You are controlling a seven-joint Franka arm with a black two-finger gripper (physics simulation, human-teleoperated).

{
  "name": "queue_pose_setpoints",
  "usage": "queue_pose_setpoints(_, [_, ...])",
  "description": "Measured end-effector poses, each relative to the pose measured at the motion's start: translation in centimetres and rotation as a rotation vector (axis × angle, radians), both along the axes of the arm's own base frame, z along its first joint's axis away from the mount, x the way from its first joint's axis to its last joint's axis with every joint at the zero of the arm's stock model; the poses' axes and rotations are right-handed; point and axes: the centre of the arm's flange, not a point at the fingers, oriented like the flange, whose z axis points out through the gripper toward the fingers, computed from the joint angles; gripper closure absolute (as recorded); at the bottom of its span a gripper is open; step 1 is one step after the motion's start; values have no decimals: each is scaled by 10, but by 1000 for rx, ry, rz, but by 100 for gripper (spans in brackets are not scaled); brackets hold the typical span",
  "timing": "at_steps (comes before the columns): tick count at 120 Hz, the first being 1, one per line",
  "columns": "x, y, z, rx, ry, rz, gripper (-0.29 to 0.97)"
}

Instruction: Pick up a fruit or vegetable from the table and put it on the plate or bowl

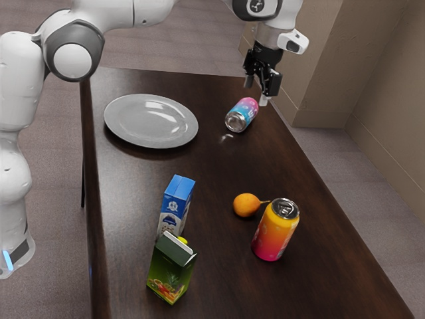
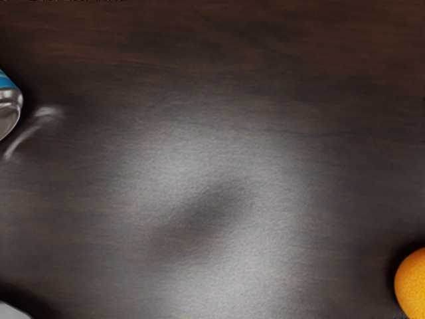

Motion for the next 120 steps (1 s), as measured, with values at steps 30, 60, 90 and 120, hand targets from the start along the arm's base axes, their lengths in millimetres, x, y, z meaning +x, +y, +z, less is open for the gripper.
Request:
queue_pose_setpoints(30, [0,0,0,2,-1,-29,0])
queue_pose_setpoints(60, [1,-14,8,-5,-21,-87,0])
queue_pose_setpoints(90, [19,-151,-3,-26,-25,-381,0])
queue_pose_setpoints(120, [71,-168,-91,13,39,-475,0])
